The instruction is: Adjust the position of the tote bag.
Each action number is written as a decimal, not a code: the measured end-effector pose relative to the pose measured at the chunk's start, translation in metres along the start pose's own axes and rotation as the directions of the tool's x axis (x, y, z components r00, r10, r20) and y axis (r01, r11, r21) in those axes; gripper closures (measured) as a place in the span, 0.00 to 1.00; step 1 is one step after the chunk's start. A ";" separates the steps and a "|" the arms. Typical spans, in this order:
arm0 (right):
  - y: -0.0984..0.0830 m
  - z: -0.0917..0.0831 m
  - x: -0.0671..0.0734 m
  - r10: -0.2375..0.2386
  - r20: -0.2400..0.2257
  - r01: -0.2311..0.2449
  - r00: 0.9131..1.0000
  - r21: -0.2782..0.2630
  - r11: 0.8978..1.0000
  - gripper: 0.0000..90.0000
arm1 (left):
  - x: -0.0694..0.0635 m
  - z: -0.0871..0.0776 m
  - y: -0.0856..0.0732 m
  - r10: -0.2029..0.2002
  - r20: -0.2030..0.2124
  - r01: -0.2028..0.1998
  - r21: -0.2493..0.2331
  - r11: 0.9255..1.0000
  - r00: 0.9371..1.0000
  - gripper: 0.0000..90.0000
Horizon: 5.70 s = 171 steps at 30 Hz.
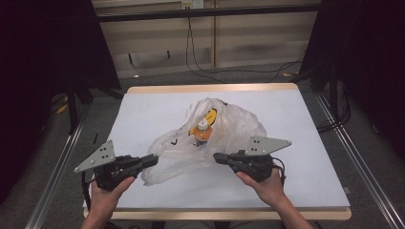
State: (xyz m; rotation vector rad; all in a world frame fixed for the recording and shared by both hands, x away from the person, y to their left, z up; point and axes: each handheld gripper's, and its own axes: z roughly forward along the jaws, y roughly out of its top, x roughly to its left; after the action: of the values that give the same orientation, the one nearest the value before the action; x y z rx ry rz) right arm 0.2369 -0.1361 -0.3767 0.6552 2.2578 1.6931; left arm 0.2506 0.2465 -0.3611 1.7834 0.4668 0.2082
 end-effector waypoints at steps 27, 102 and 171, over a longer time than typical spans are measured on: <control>0.075 -0.020 -0.015 -0.068 0.039 0.073 0.997 -0.157 0.985 1.00 | 0.021 0.007 0.041 -0.009 -0.025 0.007 -0.091 0.996 1.000 1.00; 0.029 -0.117 -0.098 0.160 0.381 -0.083 0.911 -0.211 0.974 1.00 | 0.094 0.036 0.012 -0.179 -0.147 0.171 -0.064 0.983 0.973 1.00; -0.042 -0.113 -0.101 0.163 0.348 -0.148 0.923 -0.070 0.986 0.61 | 0.108 0.053 -0.041 -0.137 -0.212 0.169 0.138 0.976 0.968 1.00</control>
State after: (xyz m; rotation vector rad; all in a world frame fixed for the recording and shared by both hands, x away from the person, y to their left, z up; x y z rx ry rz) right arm 0.2651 -0.2898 -0.3908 1.0606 1.9566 1.5366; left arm 0.3604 0.2527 -0.4253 1.8763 0.7824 0.2508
